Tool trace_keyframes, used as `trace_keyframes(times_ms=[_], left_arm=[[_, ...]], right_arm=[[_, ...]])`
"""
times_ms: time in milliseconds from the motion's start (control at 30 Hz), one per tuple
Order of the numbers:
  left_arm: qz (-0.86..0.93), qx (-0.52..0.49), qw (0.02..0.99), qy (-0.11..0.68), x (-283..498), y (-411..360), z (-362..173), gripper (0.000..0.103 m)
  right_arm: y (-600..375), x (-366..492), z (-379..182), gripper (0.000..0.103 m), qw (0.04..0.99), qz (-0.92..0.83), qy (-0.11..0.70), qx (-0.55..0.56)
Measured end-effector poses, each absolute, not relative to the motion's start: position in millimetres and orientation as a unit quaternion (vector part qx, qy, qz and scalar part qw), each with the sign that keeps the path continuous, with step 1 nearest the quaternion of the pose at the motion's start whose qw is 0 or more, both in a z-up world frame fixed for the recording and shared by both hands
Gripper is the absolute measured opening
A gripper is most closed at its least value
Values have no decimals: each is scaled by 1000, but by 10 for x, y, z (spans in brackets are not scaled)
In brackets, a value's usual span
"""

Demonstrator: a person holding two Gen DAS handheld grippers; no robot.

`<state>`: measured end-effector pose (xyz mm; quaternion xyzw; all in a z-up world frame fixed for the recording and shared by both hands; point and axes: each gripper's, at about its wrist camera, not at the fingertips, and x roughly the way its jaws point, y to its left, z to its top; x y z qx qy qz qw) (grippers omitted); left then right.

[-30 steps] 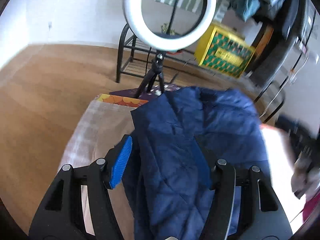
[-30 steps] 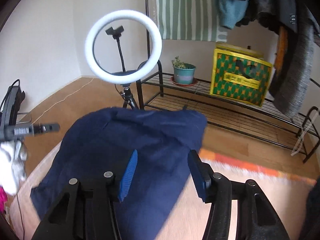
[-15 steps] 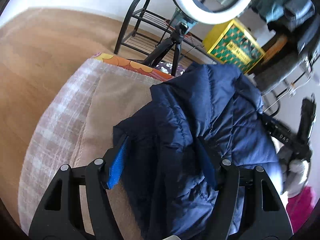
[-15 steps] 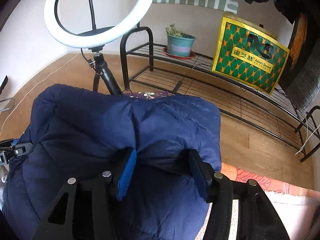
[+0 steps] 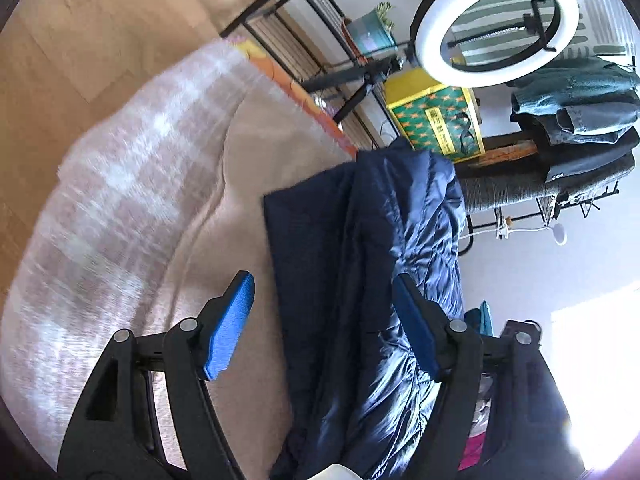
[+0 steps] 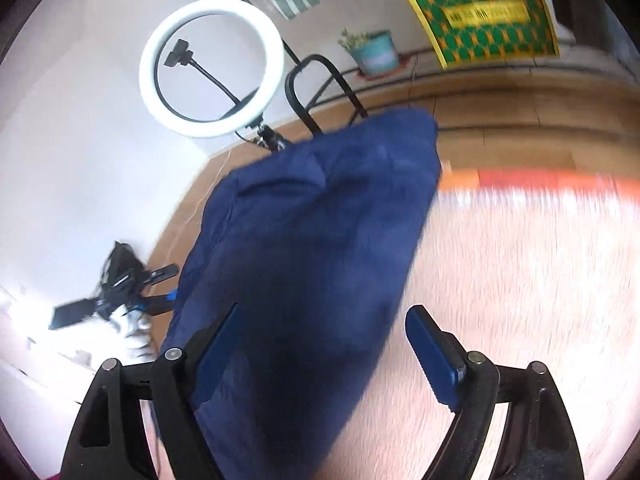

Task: Fold large clothes
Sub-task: 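Lift the folded jacket off the bed with both tools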

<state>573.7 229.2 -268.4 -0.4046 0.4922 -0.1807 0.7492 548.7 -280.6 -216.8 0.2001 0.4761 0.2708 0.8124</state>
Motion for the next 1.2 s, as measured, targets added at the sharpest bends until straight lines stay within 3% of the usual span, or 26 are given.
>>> trace_keyframes(times_ms=[300,633,700,833,967,1200], left_arm=[[-202,-410,740,493,5843,2160,-2739,73],[-198,-344,779,485,5977,1780,-2675,72],[-194,-331,784,487,5970,1739,-2667,58],[-189,-322,797,474,5928,1684,-2616,37],[-173,-273,828,459,5842,1536,-2402,25],[-162,-230,858,430,5596,1334,-1990,16]], right_arm=[[-2914,5489,-2476,87,780,285,483,278],[-2549,5612,-2480,80,788,292,485,241],[-2490,5615,-2474,78,791,288,487,233],[-2466,5603,-2463,60,798,274,489,222],[-2400,5583,-2370,41,809,260,487,200],[-2277,5446,-2020,26,836,230,478,139]])
